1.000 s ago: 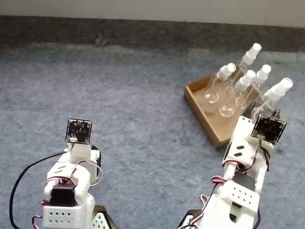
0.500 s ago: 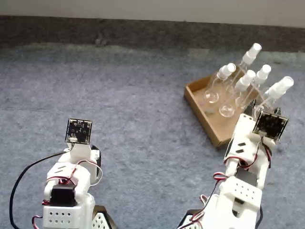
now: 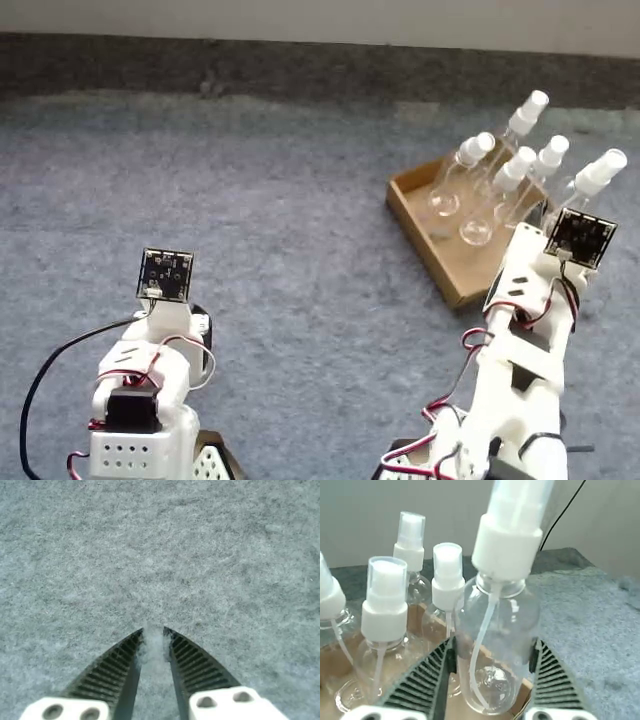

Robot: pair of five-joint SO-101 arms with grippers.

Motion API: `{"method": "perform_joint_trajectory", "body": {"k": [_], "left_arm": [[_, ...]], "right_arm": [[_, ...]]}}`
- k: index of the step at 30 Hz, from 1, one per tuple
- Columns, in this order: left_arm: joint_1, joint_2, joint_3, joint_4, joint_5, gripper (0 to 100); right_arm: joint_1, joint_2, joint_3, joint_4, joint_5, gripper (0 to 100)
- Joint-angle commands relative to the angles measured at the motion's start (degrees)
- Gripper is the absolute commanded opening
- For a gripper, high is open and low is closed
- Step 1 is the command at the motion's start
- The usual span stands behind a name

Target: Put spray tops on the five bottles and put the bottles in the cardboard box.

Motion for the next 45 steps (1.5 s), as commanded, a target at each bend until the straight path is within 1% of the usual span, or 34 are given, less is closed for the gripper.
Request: {"method": "perform_joint_trajectory", "body": {"k": [1, 7, 9, 13, 21, 27, 29, 33, 35, 45], "left_arm": [[0.2, -0.7, -0.2, -1.1, -0.5, 1], [0.2, -0.7, -0.2, -1.1, -0.5, 1], [0.2, -0.7, -0.2, -1.1, -0.5, 1], [0.2, -0.7, -0.2, -1.1, -0.5, 1], [0.2, -0.7, -0.2, -1.1, -0.5, 1], [0.2, -0.7, -0.2, -1.1, -0.5, 1], [0.2, -0.7, -0.2, -1.1, -0.5, 1], [0.2, -0.7, -0.2, -1.1, -0.5, 1], [0.2, -0.7, -0.2, -1.1, -0.6, 1], [0.2, -0.7, -0.2, -1.1, -0.6, 1]], "right_arm": [[0.6, 2.9, -4.5, -2.5, -0.4, 12.7], [0.7, 9.8, -5.1, -2.8, -0.4, 12.7], [0.5, 11.8, -5.1, -5.9, -0.4, 12.7], [0.6, 15.5, -4.9, -11.6, -3.6, 12.7], [0.4, 22.5, -6.5, -12.3, -3.4, 12.7], [0.5, 24.7, -7.5, -12.3, -3.4, 13.2], [0.5, 24.9, -7.4, -12.2, -3.4, 15.0], [0.4, 24.5, -7.2, -12.2, -3.4, 23.1], [0.4, 24.5, -7.2, -12.2, -3.4, 25.4], [0.4, 24.3, -7.3, -12.2, -3.4, 26.2]]}}
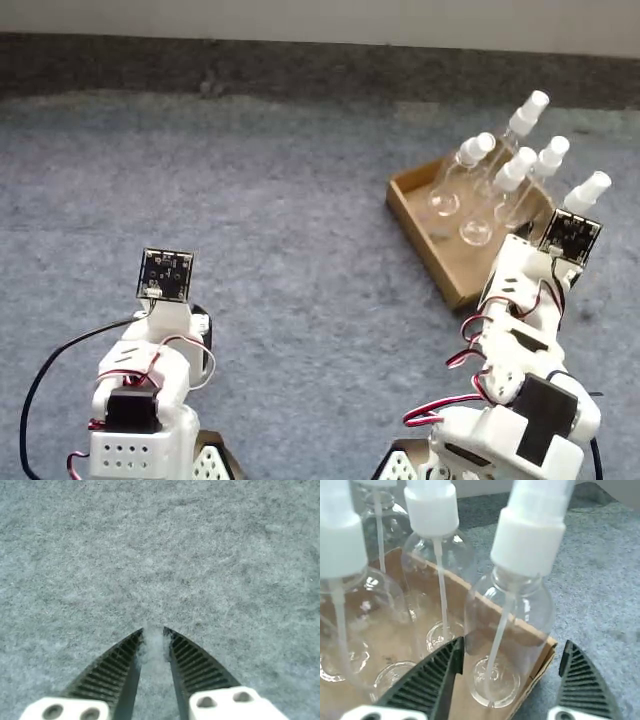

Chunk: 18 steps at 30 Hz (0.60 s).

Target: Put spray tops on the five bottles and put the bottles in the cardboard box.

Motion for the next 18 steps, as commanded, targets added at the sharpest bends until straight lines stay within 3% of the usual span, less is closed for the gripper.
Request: {"method": "perform_joint_trajectory", "body": {"k": [1, 5, 11, 18], "left_arm": [[0.2, -0.7, -0.2, -1.1, -0.6, 1], [0.2, -0.7, -0.2, -1.1, -0.6, 1], [0.2, -0.7, -0.2, -1.1, -0.6, 1], [0.2, -0.7, -0.2, -1.1, -0.6, 1]], "right_arm": [[0.4, -0.7, -2.3, -1.3, -0.5, 27.3], [0.4, -0.7, -2.5, -1.1, -0.5, 33.4], [0.4, -1.1, -2.6, -1.1, -0.5, 33.5], [0.4, -14.0, -2.2, 2.0, -0.5, 33.5]]}}
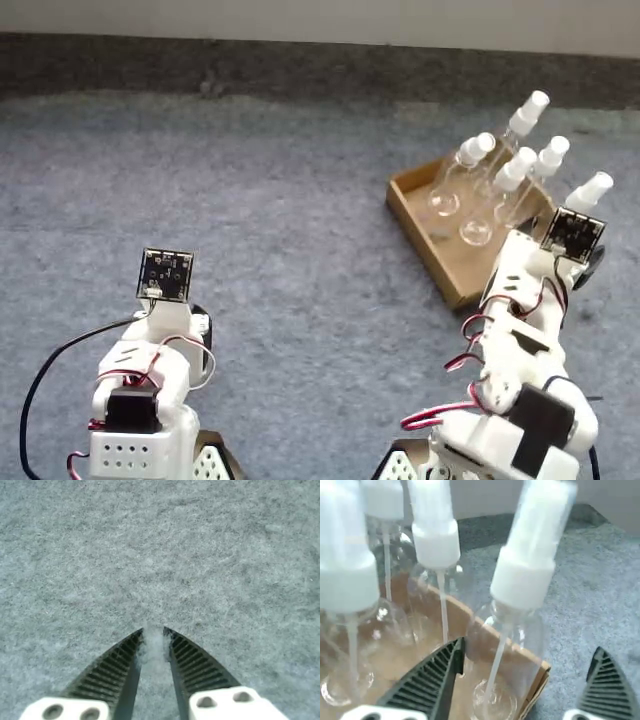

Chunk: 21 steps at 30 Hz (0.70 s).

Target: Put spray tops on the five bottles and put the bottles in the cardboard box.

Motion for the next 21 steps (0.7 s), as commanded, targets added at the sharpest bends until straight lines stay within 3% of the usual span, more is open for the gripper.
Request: {"method": "perform_joint_trajectory", "body": {"k": [1, 5, 13, 21], "left_arm": [[0.2, -0.7, -0.2, -1.1, -0.6, 1], [0.2, -0.7, -0.2, -1.1, -0.6, 1], [0.0, -0.7, -0.2, -1.1, -0.6, 1], [0.2, -0.8, -0.6, -1.1, -0.4, 1]], "right_arm": [[0.4, -10.9, -2.3, 5.5, -0.5, 33.5], [0.3, -20.3, -3.9, 22.4, -1.0, 33.5], [-0.1, -34.6, -9.4, 39.2, -0.6, 33.5], [-0.2, -48.2, -20.3, 65.1, -0.5, 33.4]]}}
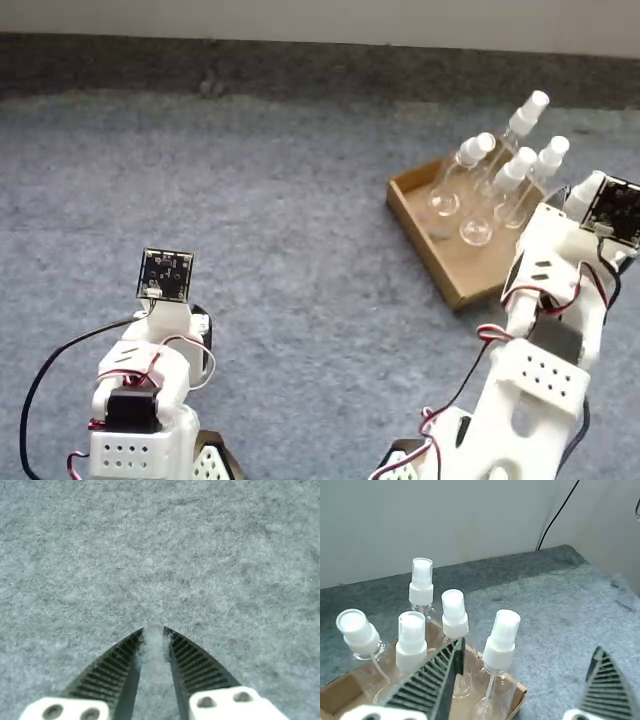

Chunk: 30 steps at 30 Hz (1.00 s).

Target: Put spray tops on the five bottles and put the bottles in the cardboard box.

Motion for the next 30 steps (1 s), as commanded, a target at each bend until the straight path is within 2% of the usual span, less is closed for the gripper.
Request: {"method": "perform_joint_trajectory", "body": {"k": [1, 3, 7, 13, 20, 30], "left_arm": [[0.1, -0.8, -0.8, -1.1, -0.4, 1], [-0.1, -0.8, -1.5, -1.0, -0.4, 1], [-0.1, -0.8, -4.8, 0.1, -0.3, 0], [0.2, -0.8, -1.4, 0.2, -0.4, 0], [0.4, -0.8, 0.7, 0.1, -0.3, 0], [4.0, -0.8, 4.1, -2.8, -0.3, 0]], "right_arm": [[-0.2, -7.1, -8.5, 11.1, -0.2, 33.1], [-0.3, -10.0, -10.7, 15.5, -0.2, 30.3], [-1.5, -15.4, -13.1, 20.9, -0.2, 18.4], [-11.0, -24.2, -13.2, 29.2, -0.1, 2.9], [-21.2, -31.5, -13.2, 39.4, -0.1, 0.7], [-31.4, -37.4, -13.2, 52.4, -0.1, 0.5]]}}
